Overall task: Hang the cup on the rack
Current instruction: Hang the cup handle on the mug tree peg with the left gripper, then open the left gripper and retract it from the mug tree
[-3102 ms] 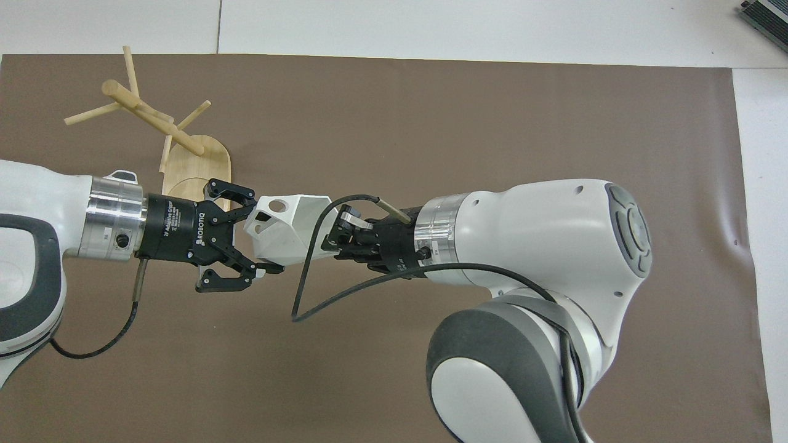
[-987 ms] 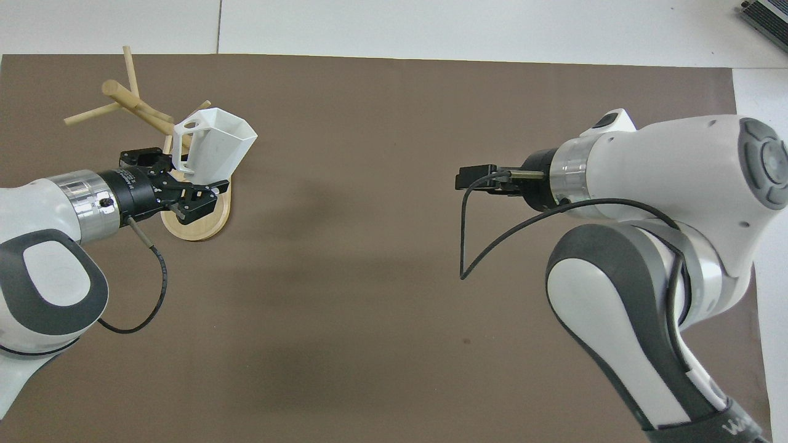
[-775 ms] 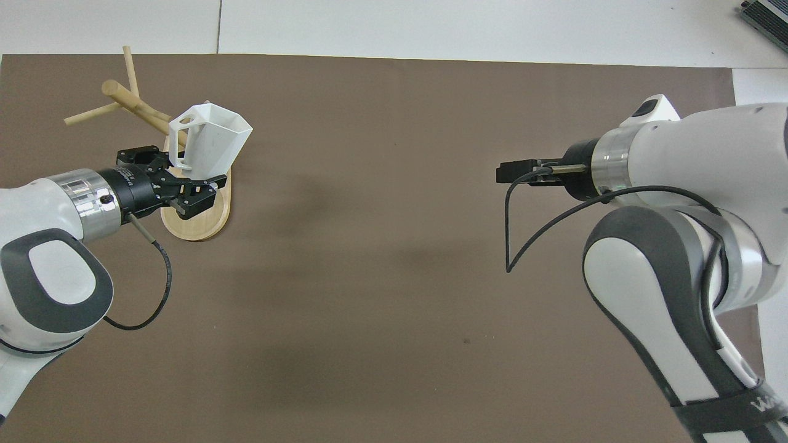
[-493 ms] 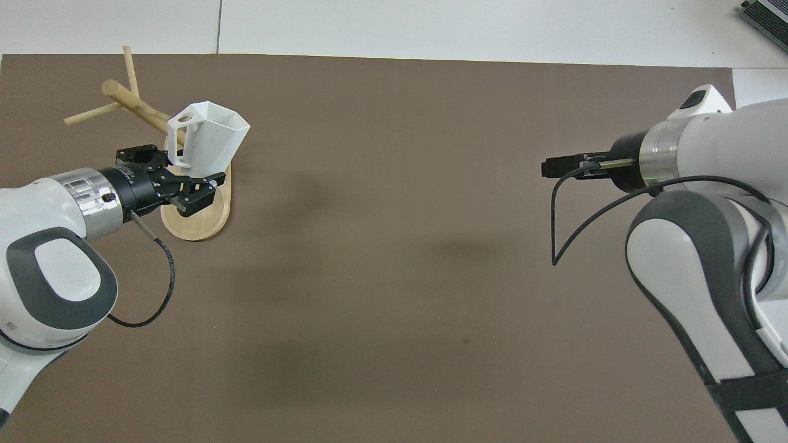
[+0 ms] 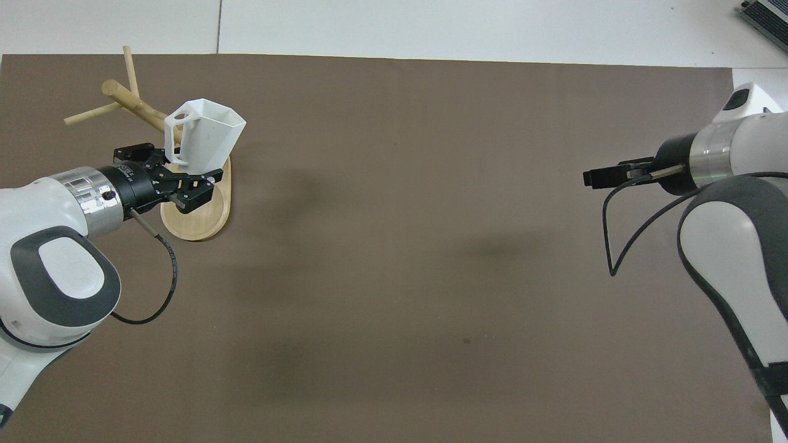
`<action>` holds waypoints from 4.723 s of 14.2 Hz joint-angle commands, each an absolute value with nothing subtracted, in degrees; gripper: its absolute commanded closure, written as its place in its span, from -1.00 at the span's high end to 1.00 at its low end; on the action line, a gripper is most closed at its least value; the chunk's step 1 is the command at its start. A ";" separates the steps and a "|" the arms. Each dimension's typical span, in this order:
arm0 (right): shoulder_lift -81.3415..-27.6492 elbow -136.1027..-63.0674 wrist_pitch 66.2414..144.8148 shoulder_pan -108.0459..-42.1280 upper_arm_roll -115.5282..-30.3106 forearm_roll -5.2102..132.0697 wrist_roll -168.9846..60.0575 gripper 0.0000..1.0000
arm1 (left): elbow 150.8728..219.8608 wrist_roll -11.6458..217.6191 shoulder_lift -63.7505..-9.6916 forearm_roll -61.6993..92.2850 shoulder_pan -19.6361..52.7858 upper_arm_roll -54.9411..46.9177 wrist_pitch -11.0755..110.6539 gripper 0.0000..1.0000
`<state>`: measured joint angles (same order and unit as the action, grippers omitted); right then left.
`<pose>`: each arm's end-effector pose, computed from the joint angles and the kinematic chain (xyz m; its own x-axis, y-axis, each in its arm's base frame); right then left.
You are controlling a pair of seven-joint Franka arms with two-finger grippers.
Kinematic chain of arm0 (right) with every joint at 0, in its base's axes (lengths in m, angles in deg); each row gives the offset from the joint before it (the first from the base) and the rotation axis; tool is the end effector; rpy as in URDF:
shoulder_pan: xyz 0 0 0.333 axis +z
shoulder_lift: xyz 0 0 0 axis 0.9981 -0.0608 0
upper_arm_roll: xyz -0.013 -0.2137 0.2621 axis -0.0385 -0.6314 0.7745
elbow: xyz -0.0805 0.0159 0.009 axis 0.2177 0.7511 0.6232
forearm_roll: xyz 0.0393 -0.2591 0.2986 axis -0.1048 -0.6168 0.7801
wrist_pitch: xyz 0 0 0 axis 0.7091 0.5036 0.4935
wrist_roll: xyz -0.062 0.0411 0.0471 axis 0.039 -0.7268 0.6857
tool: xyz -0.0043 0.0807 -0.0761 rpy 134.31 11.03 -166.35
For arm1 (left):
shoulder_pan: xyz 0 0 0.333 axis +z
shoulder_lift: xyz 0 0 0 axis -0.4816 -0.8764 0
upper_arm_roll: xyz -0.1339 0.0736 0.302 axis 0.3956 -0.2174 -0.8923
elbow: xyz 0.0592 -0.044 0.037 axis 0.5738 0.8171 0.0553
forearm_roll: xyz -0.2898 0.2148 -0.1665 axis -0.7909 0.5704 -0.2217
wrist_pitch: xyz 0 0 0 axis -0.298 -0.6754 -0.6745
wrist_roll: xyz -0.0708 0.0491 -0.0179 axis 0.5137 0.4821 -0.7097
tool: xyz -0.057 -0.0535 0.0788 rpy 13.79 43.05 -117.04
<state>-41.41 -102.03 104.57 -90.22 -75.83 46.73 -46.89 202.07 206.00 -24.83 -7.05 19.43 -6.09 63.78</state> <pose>0.5936 0.0199 0.5302 0.9677 0.1689 0.1874 0.2040 -0.9609 -0.1872 0.5590 -0.0819 0.4631 -0.6427 0.4038 -0.6511 0.5894 0.8035 -0.0835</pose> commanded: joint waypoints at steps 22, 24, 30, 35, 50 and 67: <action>-40.47 -85.84 79.87 -90.64 -79.33 32.66 -55.69 1.00 | 202.03 217.71 -27.89 -6.33 19.30 -6.25 72.77 -1.00; -40.30 -84.87 79.60 -90.64 -80.03 32.66 -57.79 1.00 | 202.03 217.62 -27.98 -6.24 19.74 -6.25 72.95 -1.00; -40.03 -83.11 80.04 -90.47 -81.00 32.31 -63.93 1.00 | 199.83 217.36 -28.51 -6.07 20.44 -6.51 72.16 1.00; -38.80 -86.36 83.81 -90.47 -80.91 32.40 -64.31 1.00 | 197.73 217.27 -25.87 2.43 24.74 -7.30 60.77 1.00; -38.54 -86.10 83.47 -90.47 -81.17 32.75 -60.26 1.00 | 184.27 175.23 -23.23 30.85 28.62 -7.30 30.76 1.00; -38.54 -86.18 83.47 -90.55 -81.17 32.75 -60.26 1.00 | 181.20 103.34 -20.34 36.12 28.44 -7.92 16.19 1.00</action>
<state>-39.81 -84.62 83.15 -90.48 -81.18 33.51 -61.13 181.56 112.93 -21.12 34.87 28.33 -7.90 19.59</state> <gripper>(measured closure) 0.000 0.000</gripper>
